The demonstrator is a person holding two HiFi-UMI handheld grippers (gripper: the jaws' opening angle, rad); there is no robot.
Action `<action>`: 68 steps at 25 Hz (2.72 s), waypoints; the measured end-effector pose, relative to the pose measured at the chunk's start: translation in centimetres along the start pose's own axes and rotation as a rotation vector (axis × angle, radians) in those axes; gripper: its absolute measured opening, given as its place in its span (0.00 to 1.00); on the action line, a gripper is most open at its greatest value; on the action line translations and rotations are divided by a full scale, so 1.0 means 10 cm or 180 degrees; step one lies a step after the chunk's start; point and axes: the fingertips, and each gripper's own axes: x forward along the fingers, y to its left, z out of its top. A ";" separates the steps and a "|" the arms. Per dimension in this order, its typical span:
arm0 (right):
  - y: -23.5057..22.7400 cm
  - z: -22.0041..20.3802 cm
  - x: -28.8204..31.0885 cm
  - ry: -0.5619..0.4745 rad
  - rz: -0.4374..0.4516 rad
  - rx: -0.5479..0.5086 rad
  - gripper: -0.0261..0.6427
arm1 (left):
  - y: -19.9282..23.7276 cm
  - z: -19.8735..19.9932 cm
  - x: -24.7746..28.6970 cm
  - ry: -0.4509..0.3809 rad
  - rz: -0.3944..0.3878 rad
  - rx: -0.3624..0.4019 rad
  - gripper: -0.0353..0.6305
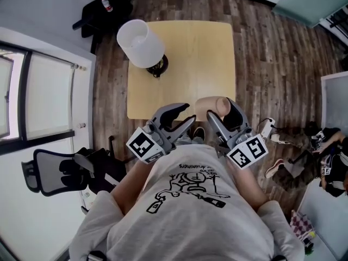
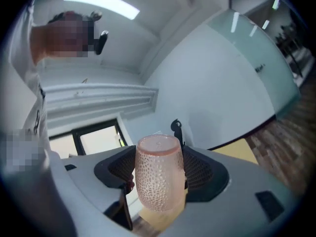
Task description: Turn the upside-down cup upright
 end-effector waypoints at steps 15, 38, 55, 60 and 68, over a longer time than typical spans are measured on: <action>-0.29 -0.19 -0.20 -0.1051 -0.0132 0.2579 0.50 | -0.17 -0.24 0.03 0.0333 -0.0261 -0.0260 0.35; -0.16 -0.12 -0.24 -0.1261 0.0143 0.2700 0.50 | -0.52 -0.28 0.23 0.0412 -0.0905 -0.0678 0.10; 0.02 0.17 -0.29 -0.0473 0.0079 0.0419 0.51 | -0.52 -0.16 0.16 0.0348 -0.1041 -0.0616 0.08; 0.29 0.12 -0.19 0.0233 0.0175 -0.1191 0.51 | -0.43 -0.22 0.14 0.0423 -0.0984 -0.0575 0.08; 0.36 -0.28 -0.10 0.1487 -0.0056 -0.3567 0.51 | -0.24 -0.29 0.09 0.0539 -0.0845 -0.0512 0.08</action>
